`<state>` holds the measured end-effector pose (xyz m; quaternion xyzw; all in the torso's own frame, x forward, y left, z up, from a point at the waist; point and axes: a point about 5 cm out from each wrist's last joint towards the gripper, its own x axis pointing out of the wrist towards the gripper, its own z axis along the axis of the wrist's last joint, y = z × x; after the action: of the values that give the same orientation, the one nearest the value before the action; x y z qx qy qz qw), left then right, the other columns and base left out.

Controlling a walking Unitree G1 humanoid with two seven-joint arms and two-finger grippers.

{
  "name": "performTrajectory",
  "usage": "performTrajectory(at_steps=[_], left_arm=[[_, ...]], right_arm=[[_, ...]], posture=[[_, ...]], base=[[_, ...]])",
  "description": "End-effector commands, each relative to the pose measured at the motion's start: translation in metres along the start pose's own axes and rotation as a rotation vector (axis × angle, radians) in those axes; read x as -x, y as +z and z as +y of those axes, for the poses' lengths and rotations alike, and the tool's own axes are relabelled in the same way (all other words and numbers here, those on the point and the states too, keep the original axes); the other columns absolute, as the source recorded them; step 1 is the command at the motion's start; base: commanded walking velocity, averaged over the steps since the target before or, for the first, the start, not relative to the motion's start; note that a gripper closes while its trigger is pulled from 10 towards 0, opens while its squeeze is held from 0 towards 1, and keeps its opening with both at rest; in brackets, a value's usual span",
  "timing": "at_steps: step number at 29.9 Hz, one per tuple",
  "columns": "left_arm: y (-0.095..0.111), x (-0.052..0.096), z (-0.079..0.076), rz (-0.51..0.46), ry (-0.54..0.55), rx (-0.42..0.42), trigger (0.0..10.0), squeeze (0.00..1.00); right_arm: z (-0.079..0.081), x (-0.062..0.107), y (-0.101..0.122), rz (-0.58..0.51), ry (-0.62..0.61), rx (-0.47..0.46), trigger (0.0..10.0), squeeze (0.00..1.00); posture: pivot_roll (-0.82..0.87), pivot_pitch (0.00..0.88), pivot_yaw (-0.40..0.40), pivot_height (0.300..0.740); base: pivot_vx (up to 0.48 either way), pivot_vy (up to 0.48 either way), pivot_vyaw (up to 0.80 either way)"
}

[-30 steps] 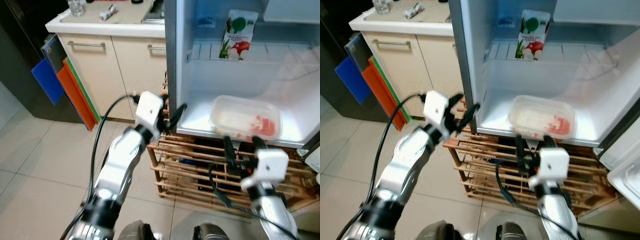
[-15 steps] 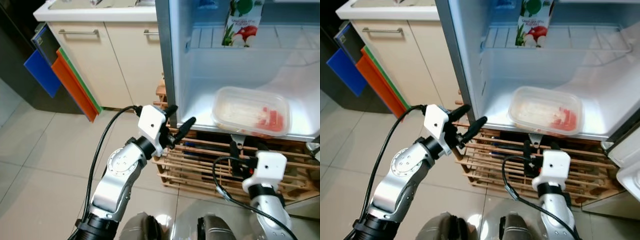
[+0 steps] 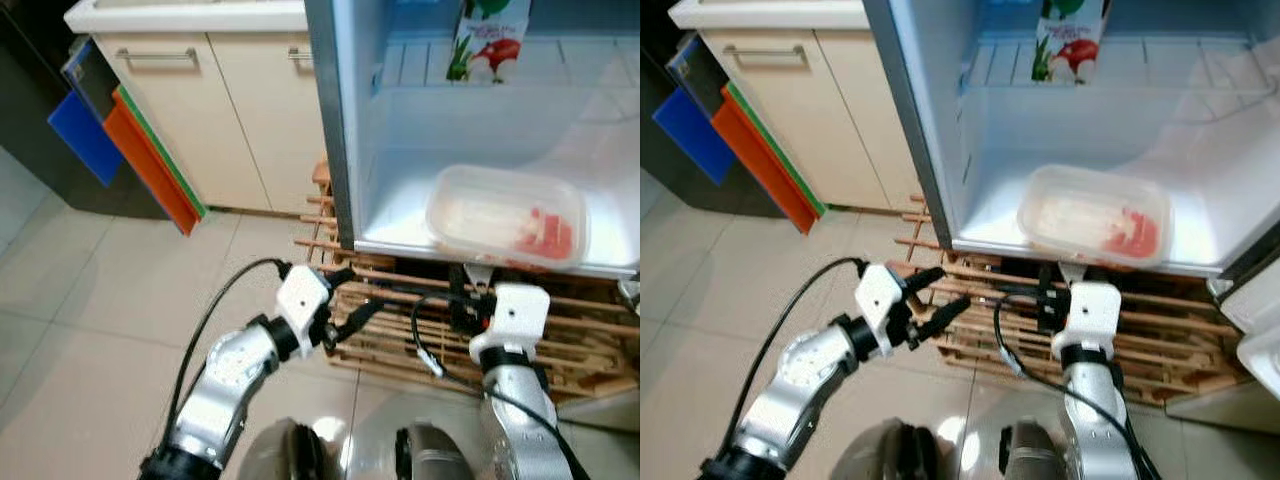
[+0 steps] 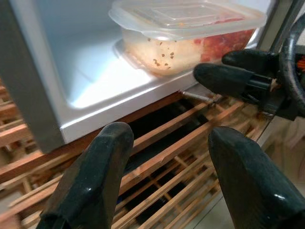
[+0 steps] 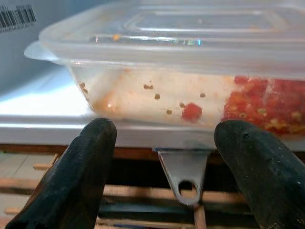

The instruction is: Restocking fridge

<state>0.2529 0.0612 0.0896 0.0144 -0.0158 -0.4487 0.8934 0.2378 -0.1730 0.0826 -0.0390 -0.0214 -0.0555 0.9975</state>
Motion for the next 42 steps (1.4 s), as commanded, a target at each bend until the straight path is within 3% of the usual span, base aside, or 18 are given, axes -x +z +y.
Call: performTrajectory(at_steps=[1, 6, 12, 14, 25, 29, 31, 33, 38, 42], left_arm=[[0.004, -0.005, 0.004, -0.023, 0.023, -0.026, 10.0, 0.00], [0.006, -0.017, -0.002, -0.091, 0.035, -0.017, 10.0, 0.00], [0.003, -0.018, -0.006, -0.097, 0.037, -0.008, 10.0, 0.00], [0.001, -0.018, -0.006, -0.093, 0.048, -0.004, 10.0, 0.00], [0.001, -0.017, -0.001, -0.090, 0.073, -0.011, 10.0, 0.00], [0.001, -0.017, -0.001, -0.091, 0.080, -0.012, 10.0, 0.00], [0.001, -0.017, -0.001, -0.092, 0.081, -0.012, 10.0, 0.00], [0.001, -0.016, 0.000, -0.091, 0.092, -0.009, 10.0, 0.00], [0.000, -0.017, 0.000, -0.088, 0.100, -0.004, 10.0, 0.00], [0.001, -0.021, 0.003, -0.089, 0.108, -0.001, 10.0, 0.00]], right_arm=[[-0.001, 0.000, 0.000, -0.010, -0.008, -0.001, 10.0, 0.00], [-0.004, -0.008, 0.011, -0.069, -0.023, -0.003, 10.0, 0.00], [-0.001, -0.016, 0.012, -0.082, -0.016, -0.003, 10.0, 0.00], [0.003, -0.030, 0.017, -0.108, -0.009, -0.008, 10.0, 0.00], [0.017, -0.066, 0.022, -0.143, 0.059, 0.033, 10.0, 0.00], [0.006, -0.076, 0.021, -0.159, 0.068, 0.139, 10.0, 0.00], [0.003, -0.077, 0.020, -0.154, 0.059, 0.143, 10.0, 0.00], [-0.010, -0.080, 0.019, -0.147, 0.026, 0.181, 10.0, 0.00], [-0.020, -0.082, 0.017, -0.151, 0.009, 0.215, 10.0, 0.00], [-0.040, -0.084, 0.015, -0.149, -0.039, 0.285, 10.0, 0.00]], posture=[[-0.08, 0.217, 0.104, 0.703], [-0.09, 0.218, 0.098, 0.703], [-0.09, 0.221, 0.101, 0.703], [-0.08, 0.224, 0.106, 0.703], [-0.04, 0.232, 0.108, 0.703], [-0.03, 0.231, 0.103, 0.703], [-0.03, 0.231, 0.102, 0.703], [-0.03, 0.231, 0.097, 0.703], [-0.05, 0.229, 0.093, 0.703], [-0.06, 0.223, 0.090, 0.703]], base=[[0.000, 0.000, 0.00], [0.000, 0.000, 0.00], [0.000, 0.000, 0.00], [0.000, 0.000, 0.00], [0.000, 0.000, 0.00], [0.000, 0.000, 0.00], [0.000, 0.000, 0.00], [0.000, 0.000, 0.00], [0.000, 0.000, 0.00], [0.000, 0.000, 0.00]])
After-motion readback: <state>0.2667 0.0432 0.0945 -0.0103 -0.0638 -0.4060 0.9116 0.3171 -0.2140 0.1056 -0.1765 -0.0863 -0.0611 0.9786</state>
